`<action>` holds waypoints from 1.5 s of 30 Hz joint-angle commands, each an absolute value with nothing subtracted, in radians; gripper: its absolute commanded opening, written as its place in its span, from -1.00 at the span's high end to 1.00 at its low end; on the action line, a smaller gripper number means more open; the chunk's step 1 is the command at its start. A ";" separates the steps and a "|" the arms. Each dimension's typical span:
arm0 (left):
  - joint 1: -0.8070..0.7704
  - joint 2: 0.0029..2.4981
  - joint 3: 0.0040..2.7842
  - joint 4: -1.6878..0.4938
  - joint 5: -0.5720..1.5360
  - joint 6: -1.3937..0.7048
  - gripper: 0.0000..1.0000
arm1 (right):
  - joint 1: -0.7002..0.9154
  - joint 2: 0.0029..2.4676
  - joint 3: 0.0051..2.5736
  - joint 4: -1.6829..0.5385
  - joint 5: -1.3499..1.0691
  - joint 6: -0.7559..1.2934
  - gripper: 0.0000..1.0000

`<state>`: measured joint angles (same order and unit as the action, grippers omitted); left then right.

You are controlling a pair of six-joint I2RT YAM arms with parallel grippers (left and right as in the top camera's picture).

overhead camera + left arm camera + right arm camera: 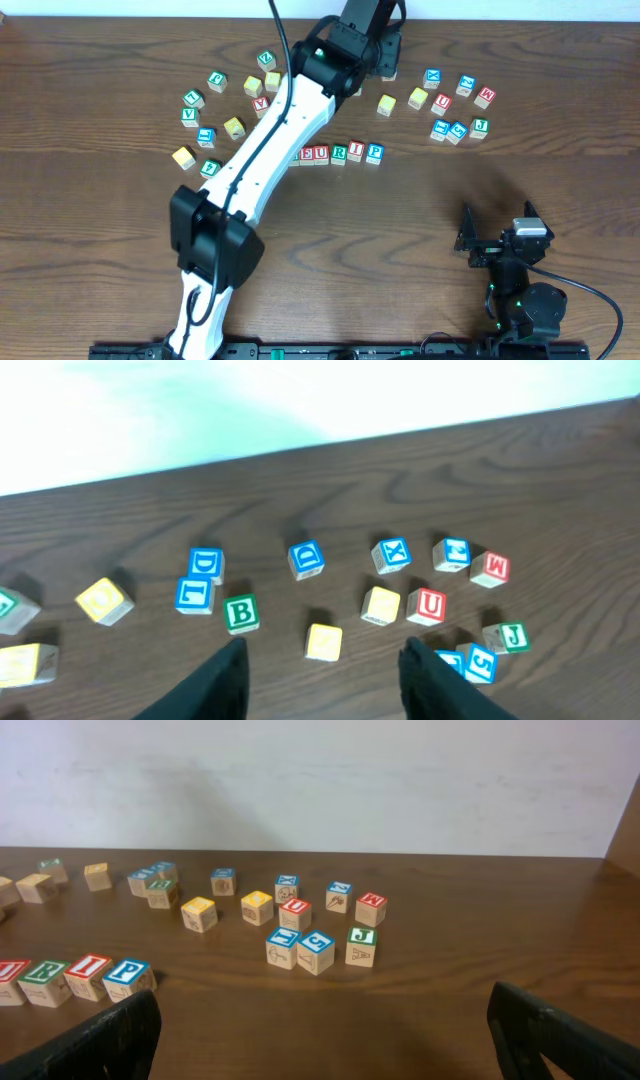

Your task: Spell out NEURIPS

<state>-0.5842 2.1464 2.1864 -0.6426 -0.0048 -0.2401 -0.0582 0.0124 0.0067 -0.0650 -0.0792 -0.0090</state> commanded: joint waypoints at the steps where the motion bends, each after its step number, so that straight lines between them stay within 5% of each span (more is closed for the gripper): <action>1: -0.595 2.203 2.211 -0.630 0.012 -0.254 -0.03 | -0.064 0.007 0.006 -0.068 -0.084 -0.001 -0.98; 45: -0.621 2.558 2.205 -0.379 0.007 -0.131 -0.04 | -0.064 0.007 0.006 -0.068 -0.084 -0.001 -0.98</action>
